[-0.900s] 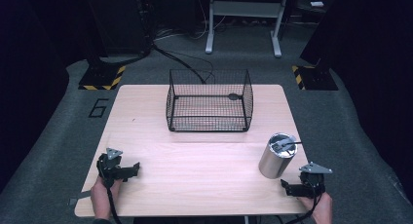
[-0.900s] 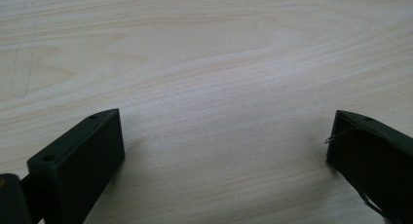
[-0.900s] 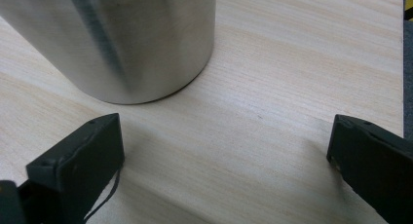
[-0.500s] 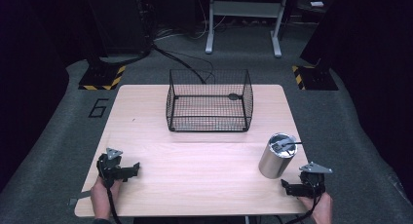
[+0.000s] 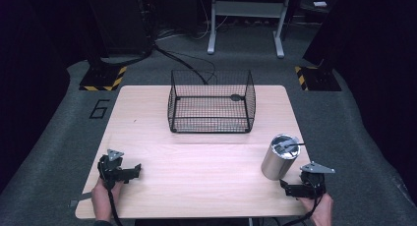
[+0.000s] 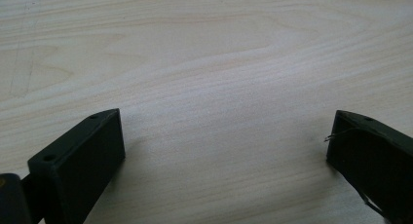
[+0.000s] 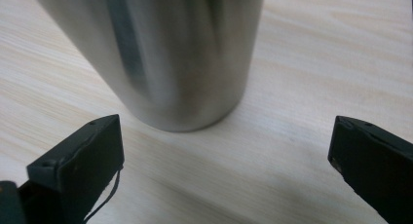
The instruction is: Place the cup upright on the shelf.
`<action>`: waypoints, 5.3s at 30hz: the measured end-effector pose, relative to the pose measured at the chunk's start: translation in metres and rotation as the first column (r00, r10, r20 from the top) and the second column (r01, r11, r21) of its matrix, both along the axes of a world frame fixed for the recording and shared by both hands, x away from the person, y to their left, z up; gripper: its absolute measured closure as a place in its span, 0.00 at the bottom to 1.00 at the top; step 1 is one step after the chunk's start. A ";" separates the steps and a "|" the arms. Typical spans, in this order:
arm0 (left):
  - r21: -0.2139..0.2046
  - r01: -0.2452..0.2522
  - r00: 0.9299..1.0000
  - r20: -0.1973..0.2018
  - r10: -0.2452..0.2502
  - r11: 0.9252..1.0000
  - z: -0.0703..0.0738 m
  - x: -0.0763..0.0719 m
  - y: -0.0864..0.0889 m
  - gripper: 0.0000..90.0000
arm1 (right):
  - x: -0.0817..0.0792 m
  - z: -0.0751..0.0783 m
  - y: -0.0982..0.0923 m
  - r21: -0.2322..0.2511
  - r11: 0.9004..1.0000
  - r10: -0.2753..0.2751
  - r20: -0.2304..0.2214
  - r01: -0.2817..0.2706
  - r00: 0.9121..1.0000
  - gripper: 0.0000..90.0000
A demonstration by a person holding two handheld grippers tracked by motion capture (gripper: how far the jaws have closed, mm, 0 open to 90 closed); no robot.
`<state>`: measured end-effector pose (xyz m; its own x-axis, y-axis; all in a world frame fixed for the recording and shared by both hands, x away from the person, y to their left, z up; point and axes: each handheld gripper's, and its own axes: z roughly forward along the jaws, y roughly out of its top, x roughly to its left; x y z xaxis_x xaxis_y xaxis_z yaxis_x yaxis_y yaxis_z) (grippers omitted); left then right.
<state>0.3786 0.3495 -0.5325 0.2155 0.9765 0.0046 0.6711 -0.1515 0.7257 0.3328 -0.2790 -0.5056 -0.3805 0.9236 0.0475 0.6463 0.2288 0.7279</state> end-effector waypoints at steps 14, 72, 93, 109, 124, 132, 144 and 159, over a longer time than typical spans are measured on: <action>-0.001 0.006 1.000 -0.007 -0.006 1.000 0.000 0.000 0.000 0.00 | -0.007 0.046 0.017 0.039 0.999 0.026 0.108 -0.030 0.994 0.00; 0.007 -0.004 1.000 -0.009 0.004 1.000 0.001 -0.001 0.000 0.00 | 0.030 0.065 0.048 0.073 0.997 -0.037 0.273 0.018 0.961 0.04; -0.004 0.001 1.000 -0.004 -0.001 1.000 0.000 0.005 -0.002 0.00 | 0.030 0.097 0.054 0.060 0.998 0.014 0.301 -0.034 0.954 0.04; 0.000 0.003 1.000 -0.005 -0.003 1.000 0.000 0.005 -0.002 0.00 | 0.038 0.130 0.079 0.077 0.988 0.106 0.311 -0.136 0.945 0.04; -0.006 0.020 1.000 0.005 -0.020 1.000 0.000 0.009 -0.004 0.00 | 0.060 0.148 0.111 0.071 0.973 0.191 0.282 -0.219 0.940 0.04; -0.008 0.021 1.000 0.004 -0.021 1.000 0.000 0.009 -0.004 0.00 | 0.076 0.160 0.130 0.063 0.965 0.227 0.283 -0.255 0.932 0.04; 0.000 0.029 1.000 -0.008 -0.029 1.000 0.000 0.009 -0.004 0.00 | 0.096 0.178 0.149 0.068 0.958 0.249 0.288 -0.279 0.925 0.04; 0.008 0.037 0.999 -0.013 -0.037 0.999 0.001 0.009 -0.003 0.00 | 0.117 0.188 0.168 0.055 0.951 0.276 0.290 -0.304 0.916 0.04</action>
<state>0.3874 0.3464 -0.5316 0.2513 0.9679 0.0098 0.6746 -0.1824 0.7153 0.4502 -0.1108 -0.3173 -0.6415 0.7670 -0.0147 0.3327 0.2954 0.8956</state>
